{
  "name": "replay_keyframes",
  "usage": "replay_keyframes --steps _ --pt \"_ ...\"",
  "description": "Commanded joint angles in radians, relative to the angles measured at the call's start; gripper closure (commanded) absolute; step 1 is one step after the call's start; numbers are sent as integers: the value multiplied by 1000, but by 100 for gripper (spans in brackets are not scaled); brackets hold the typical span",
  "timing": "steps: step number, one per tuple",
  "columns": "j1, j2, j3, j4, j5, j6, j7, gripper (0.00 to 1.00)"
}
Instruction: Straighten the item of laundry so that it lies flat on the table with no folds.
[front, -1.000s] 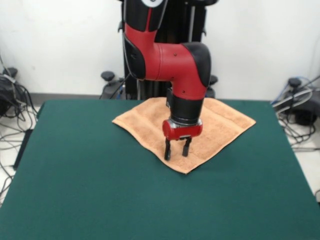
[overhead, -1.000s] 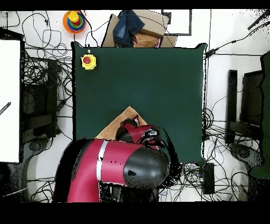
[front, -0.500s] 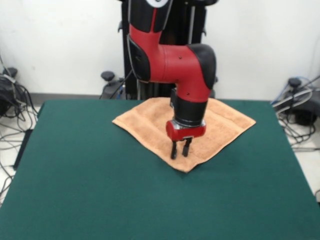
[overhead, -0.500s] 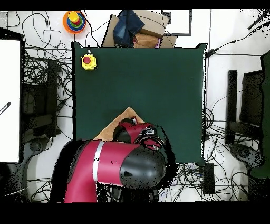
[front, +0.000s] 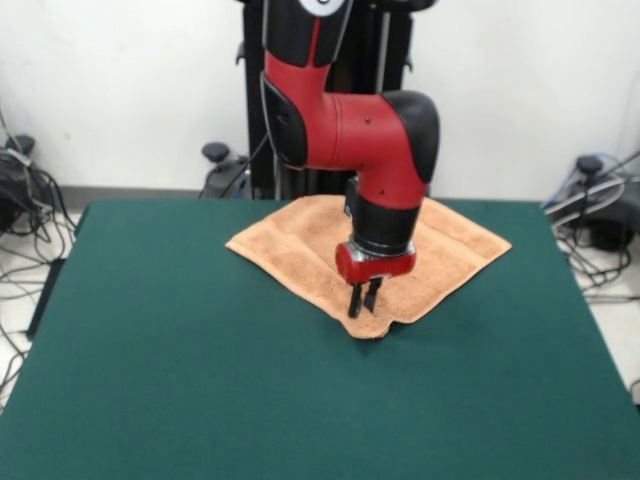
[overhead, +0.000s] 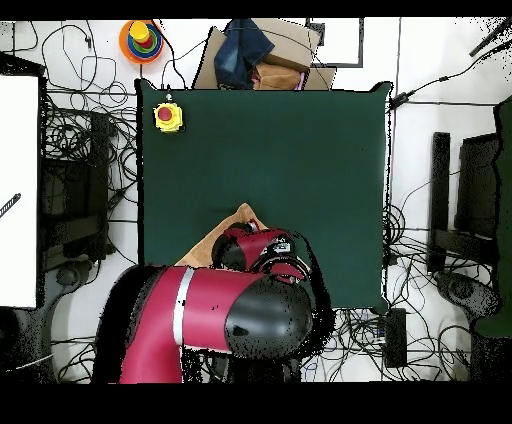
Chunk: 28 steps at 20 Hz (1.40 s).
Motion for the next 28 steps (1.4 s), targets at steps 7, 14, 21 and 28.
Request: replay_keyframes --steps 7,14,21,28 --pt "-117 417 98 -388 101 -109 170 100" --pt "-105 431 93 -460 64 -119 119 100" --pt "-133 424 124 -466 44 -150 129 100" --pt "-119 401 119 -483 91 -11 111 100"
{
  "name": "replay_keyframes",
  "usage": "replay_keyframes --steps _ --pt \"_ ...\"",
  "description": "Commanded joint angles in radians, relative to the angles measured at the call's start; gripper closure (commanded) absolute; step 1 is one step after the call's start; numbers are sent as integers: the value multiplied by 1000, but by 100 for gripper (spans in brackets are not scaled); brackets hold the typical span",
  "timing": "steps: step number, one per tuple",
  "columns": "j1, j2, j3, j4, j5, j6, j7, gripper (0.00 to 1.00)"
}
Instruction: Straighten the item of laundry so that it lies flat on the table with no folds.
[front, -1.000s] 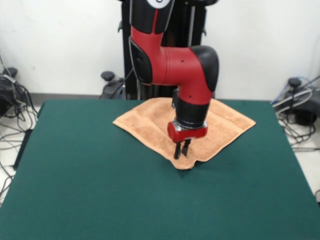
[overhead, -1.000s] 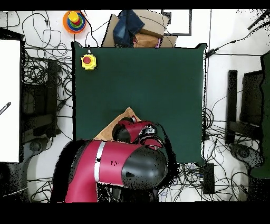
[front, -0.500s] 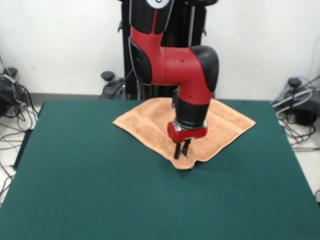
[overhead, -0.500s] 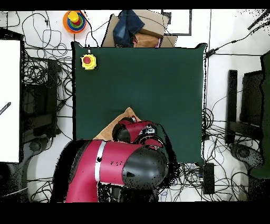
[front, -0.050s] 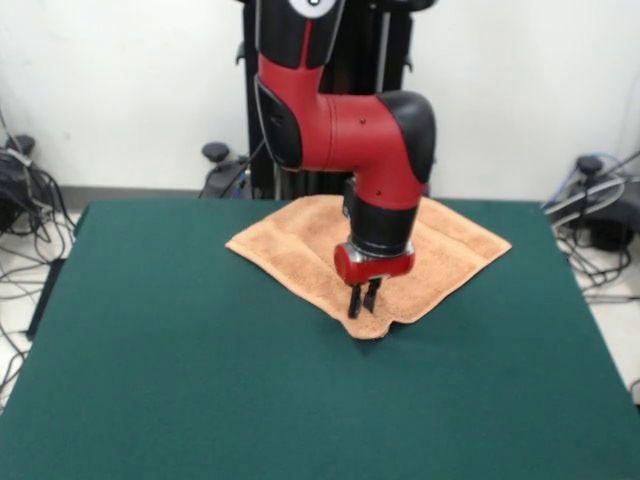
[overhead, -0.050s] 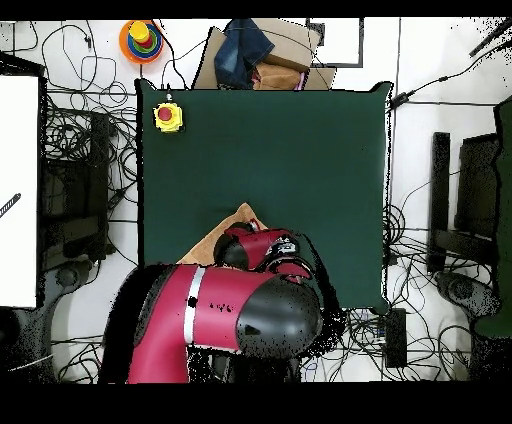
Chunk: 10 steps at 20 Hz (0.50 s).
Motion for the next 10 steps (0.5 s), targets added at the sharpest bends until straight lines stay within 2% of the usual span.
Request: replay_keyframes --steps 1,10 --pt "-85 401 92 -491 114 16 101 100" --pt "-74 420 96 -599 91 76 89 100"
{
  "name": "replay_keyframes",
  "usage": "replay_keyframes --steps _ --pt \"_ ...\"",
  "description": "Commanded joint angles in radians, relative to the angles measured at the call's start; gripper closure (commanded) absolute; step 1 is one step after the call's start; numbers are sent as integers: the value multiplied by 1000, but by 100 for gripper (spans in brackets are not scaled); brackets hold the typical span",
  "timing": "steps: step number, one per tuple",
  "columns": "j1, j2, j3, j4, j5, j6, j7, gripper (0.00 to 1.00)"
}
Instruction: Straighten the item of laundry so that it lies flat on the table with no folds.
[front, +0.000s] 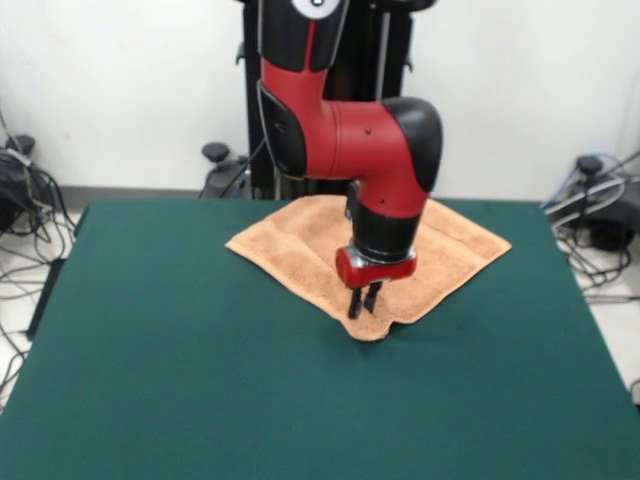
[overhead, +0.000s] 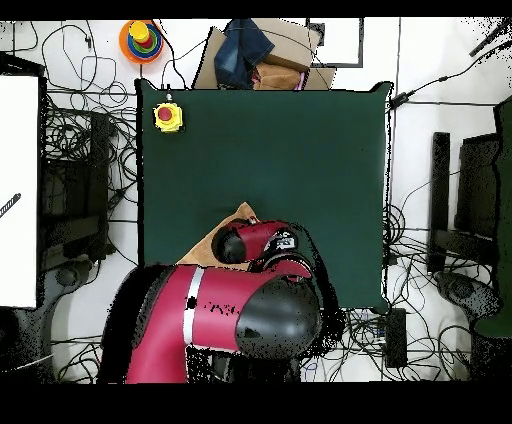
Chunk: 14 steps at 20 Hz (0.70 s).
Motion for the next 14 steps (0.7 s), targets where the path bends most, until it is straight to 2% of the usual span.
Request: replay_keyframes --steps 1,9,12,14 --pt "-76 429 82 -563 82 -63 90 100" --pt "-92 426 126 -651 21 15 100 100" --pt "-85 418 112 -652 18 6 167 100" --pt "-98 402 131 -630 -4 9 166 100"
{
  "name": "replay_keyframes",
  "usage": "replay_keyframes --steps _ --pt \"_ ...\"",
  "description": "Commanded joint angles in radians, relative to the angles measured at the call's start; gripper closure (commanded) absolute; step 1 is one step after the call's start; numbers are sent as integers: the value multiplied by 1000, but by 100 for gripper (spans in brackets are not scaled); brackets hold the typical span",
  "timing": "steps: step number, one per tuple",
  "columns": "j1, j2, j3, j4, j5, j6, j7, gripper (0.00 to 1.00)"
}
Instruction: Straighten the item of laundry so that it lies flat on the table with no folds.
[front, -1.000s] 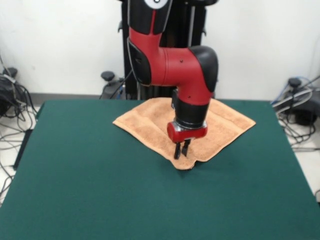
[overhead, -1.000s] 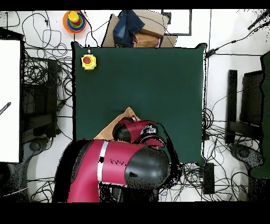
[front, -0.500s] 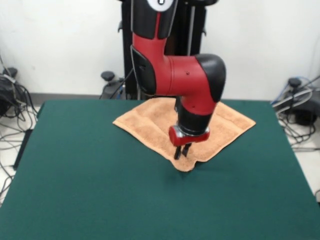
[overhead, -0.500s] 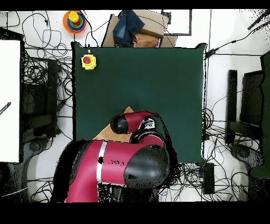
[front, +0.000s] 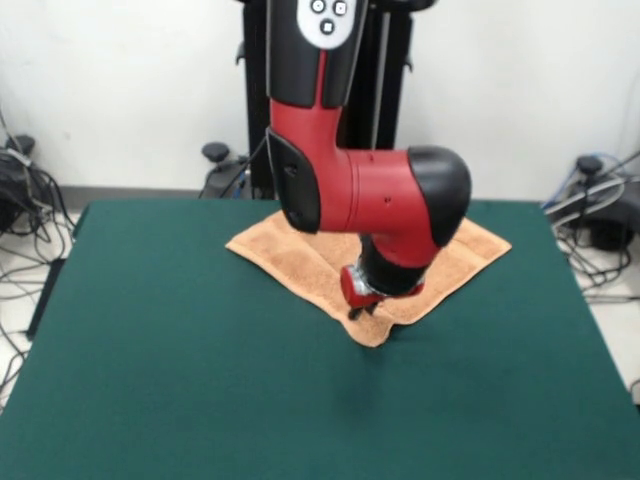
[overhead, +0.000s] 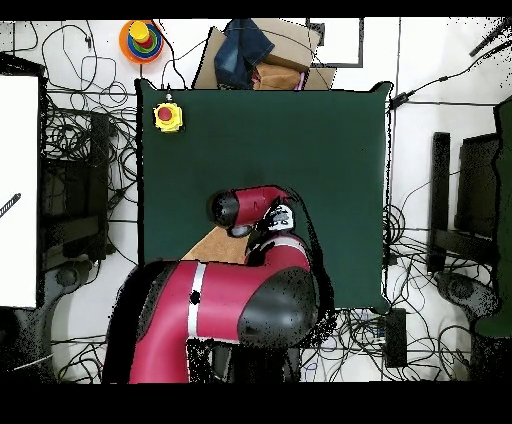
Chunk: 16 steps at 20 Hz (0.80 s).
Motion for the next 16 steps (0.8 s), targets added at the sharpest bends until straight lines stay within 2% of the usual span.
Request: replay_keyframes --steps 1,3,7,10,13,16 --pt "-102 341 84 -359 -59 -546 159 100" --pt "-106 337 92 -355 -59 -531 167 100" --pt "-98 322 108 -404 -47 -359 144 100" --pt "-81 336 88 -436 -36 -359 209 100" --pt "-83 334 97 -446 -37 -355 211 100" --pt "-67 313 92 -474 -46 -256 182 100"
